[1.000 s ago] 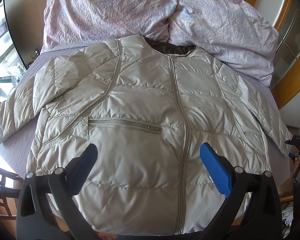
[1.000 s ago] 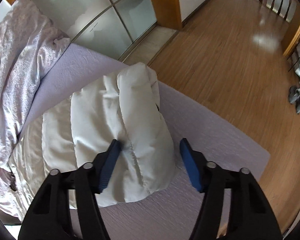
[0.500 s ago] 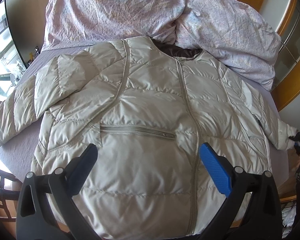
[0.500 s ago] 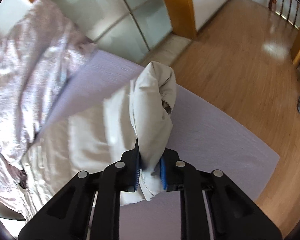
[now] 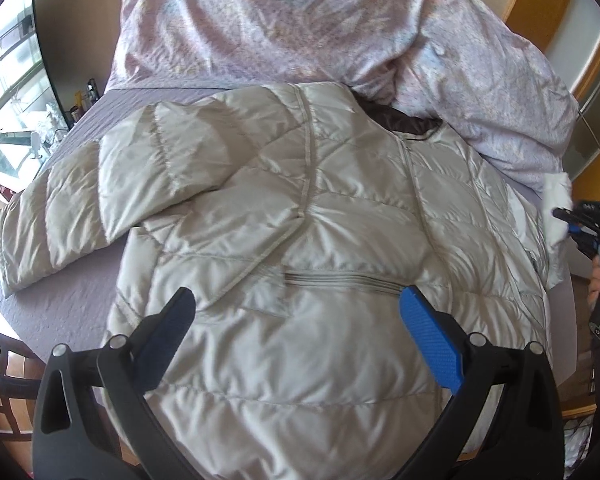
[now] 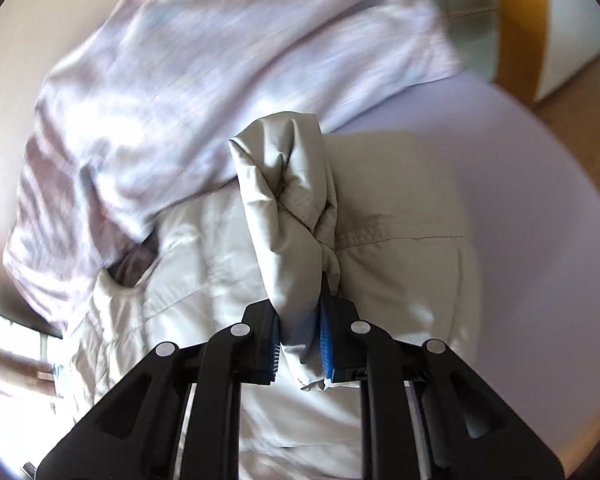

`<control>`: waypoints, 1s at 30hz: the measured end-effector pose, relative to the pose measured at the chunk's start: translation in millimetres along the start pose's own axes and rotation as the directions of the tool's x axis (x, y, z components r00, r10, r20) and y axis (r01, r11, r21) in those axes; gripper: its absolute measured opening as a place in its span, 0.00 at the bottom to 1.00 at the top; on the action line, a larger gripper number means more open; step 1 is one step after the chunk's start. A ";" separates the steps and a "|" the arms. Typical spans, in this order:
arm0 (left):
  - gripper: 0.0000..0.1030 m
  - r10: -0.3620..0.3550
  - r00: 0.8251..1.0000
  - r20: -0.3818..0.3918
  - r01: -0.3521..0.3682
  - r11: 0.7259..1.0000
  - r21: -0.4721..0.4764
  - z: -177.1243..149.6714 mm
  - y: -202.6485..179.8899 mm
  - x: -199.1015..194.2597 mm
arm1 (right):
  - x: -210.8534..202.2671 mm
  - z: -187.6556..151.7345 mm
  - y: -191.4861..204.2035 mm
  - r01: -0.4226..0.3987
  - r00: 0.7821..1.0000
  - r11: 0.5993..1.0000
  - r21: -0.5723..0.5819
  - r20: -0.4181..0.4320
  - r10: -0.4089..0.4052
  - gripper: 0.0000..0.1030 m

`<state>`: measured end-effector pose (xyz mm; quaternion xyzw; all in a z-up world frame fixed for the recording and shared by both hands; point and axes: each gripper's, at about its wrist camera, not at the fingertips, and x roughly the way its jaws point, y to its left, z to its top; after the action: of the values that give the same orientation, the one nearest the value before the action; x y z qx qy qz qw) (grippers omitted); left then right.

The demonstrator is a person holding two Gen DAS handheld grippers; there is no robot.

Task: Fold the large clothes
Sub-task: 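Carry the sleeve with the right tool across the jacket front and lower it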

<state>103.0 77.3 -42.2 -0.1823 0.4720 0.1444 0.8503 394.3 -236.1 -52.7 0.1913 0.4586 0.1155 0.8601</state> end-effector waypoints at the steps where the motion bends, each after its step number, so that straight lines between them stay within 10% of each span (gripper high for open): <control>1: 0.98 0.002 1.000 0.001 -0.002 1.000 -0.007 0.8 5.3 -0.7 | 6.1 -4.3 12.1 -0.002 1.000 1.000 -0.017 -0.013 0.002 0.16; 22: 0.98 0.051 0.999 0.018 -0.049 0.994 -0.094 16.0 80.5 -3.9 | 99.8 -84.0 206.7 -0.106 0.973 0.962 -0.252 -0.226 0.048 0.17; 30: 0.98 0.064 0.998 0.020 -0.062 0.992 -0.109 19.8 96.2 -2.3 | 83.7 -82.0 206.8 -0.140 0.979 0.952 -0.272 -0.180 0.093 0.51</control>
<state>76.5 171.8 -47.3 -0.2115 0.4592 0.1986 0.8396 367.5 -0.3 -66.6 0.0830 0.4947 0.2461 0.8294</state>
